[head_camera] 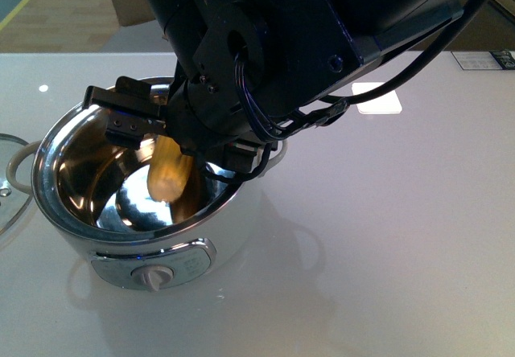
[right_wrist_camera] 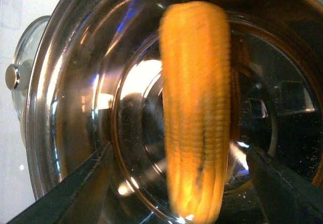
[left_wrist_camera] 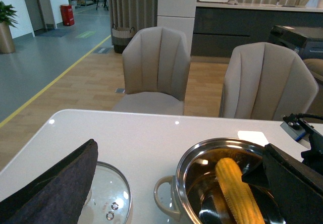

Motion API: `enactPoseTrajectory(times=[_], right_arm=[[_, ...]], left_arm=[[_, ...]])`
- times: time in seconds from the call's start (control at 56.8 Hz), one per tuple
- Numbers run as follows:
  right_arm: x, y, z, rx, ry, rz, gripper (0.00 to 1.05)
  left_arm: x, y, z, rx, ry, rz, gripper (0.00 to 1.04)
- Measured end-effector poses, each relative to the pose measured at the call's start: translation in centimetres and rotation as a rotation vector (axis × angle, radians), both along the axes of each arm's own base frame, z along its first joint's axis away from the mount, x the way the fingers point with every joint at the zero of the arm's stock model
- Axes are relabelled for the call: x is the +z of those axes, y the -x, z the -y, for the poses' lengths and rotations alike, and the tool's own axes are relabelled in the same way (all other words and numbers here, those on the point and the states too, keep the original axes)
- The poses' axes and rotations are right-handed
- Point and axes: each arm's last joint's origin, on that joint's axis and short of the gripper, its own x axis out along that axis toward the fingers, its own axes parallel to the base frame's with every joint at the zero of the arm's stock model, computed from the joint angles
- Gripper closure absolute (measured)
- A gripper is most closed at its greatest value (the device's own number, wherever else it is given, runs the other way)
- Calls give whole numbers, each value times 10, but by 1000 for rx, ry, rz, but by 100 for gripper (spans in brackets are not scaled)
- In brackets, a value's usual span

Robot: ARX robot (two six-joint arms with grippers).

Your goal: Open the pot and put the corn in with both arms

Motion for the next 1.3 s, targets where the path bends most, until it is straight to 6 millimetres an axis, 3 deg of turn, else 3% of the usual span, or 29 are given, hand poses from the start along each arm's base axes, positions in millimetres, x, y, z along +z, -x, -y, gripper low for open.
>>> enactPoseTrajectory(times=[0.07, 0.229, 0.51, 0.669, 0.844, 0.95, 1.056, 1.161, 1.302], right_arm=[[4, -1, 6, -24, -20, 1, 8], [24, -4, 29, -105, -94, 38, 9], [95, 4, 109, -299, -297, 181, 9], [112, 30, 168, -435, -237, 281, 9], [126, 85, 224, -486, -35, 437, 9], [134, 114, 239, -477, 12, 514, 9], [141, 119, 241, -470, 27, 565, 9], [127, 126, 249, -504, 185, 819, 27], [117, 145, 262, -467, 307, 942, 51]], left_arm=[[0, 0, 0, 0, 0, 0, 7], [0, 0, 0, 0, 0, 0, 7], [0, 0, 0, 0, 0, 0, 7], [0, 0, 0, 0, 0, 0, 7], [0, 0, 0, 0, 0, 0, 7], [0, 0, 0, 0, 0, 0, 7], [0, 0, 0, 0, 0, 0, 7], [0, 0, 0, 0, 0, 0, 7], [0, 0, 0, 0, 0, 0, 7]])
